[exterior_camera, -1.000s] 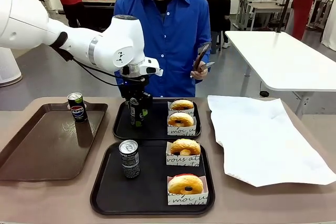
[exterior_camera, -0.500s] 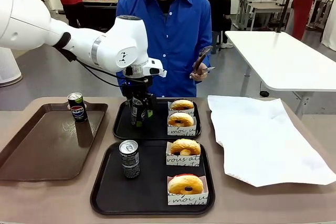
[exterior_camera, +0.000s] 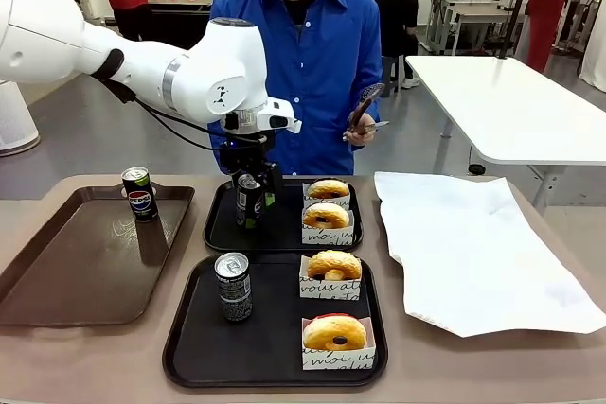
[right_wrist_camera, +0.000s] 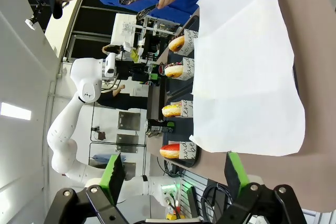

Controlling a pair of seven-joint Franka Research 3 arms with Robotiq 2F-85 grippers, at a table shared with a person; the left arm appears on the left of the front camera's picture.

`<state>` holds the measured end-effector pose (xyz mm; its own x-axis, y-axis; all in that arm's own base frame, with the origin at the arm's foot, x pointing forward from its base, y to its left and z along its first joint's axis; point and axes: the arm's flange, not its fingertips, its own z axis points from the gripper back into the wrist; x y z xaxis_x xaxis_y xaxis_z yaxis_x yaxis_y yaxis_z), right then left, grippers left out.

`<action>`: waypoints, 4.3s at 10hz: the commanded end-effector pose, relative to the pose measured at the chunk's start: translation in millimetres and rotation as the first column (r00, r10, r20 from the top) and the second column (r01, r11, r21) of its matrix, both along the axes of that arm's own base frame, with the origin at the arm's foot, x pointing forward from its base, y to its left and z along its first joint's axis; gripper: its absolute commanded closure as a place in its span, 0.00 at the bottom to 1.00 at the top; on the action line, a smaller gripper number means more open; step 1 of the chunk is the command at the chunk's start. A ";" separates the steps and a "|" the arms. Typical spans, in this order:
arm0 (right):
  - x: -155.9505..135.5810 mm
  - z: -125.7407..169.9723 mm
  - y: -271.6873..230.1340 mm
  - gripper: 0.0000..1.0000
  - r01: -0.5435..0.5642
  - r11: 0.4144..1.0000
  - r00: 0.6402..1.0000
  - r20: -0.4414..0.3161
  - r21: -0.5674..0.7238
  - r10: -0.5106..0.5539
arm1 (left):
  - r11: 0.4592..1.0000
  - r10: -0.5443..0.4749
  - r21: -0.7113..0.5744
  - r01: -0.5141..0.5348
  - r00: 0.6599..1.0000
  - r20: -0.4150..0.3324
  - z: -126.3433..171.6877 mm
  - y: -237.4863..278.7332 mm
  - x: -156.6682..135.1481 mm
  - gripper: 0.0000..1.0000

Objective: Set up donuts and drinks on trays.
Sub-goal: Pick up one Pepsi coke from the Handle tray and place it on the Flat Tray without a Pepsi coke.

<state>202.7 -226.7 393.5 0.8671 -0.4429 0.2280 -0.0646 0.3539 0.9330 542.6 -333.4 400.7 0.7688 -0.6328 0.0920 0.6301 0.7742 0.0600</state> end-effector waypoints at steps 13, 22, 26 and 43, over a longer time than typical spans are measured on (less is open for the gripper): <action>1.6 -0.2 1.0 0.00 0.005 1.000 1.000 0.031 0.011 -0.005 | 0.992 0.111 -0.061 -0.110 0.994 0.018 121.8 129.3 -168.7 0.00; 1.6 -0.2 1.0 0.00 0.005 1.000 1.000 0.031 0.011 -0.005 | 0.992 0.120 -0.036 -0.120 0.993 0.011 134.0 111.7 -162.0 0.00; 1.6 -0.2 1.0 0.00 0.005 1.000 1.000 0.031 0.011 -0.005 | 0.883 0.256 -0.393 -0.255 0.965 -0.053 183.6 207.3 -150.4 0.00; 1.6 -0.2 1.0 0.00 0.005 1.000 1.000 0.031 0.011 -0.005 | 0.121 0.371 -0.723 -0.680 0.707 -0.602 44.5 604.5 -208.6 0.00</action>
<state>203.0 -227.5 393.0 0.8674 -0.4412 0.2302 -0.0662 0.3560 0.9321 330.3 267.4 442.7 0.9562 0.2929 0.0014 -0.1137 0.3757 -0.9198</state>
